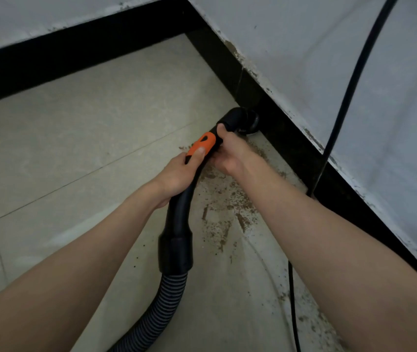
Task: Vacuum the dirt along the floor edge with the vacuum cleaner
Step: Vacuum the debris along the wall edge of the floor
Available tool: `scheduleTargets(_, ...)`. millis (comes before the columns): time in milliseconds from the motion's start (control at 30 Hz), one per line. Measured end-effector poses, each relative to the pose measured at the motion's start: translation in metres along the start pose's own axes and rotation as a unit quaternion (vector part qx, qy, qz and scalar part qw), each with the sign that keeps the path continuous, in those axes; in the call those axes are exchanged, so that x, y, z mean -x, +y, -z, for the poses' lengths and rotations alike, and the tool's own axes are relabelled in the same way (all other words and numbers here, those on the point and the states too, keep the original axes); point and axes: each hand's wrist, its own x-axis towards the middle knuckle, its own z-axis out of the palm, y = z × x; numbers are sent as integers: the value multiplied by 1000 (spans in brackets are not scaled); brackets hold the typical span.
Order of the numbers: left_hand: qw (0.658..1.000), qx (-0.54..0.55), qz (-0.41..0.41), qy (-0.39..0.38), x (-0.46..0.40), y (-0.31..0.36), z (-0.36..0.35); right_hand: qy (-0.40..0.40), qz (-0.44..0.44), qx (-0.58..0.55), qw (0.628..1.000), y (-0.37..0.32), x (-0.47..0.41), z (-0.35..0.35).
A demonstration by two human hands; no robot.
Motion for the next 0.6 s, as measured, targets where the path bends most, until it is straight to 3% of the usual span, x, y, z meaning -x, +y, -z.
scheduleTargets(600, 994, -71, -17, -80, 40, 1, -18, 39, 2, -53, 998, 20, 38, 41)
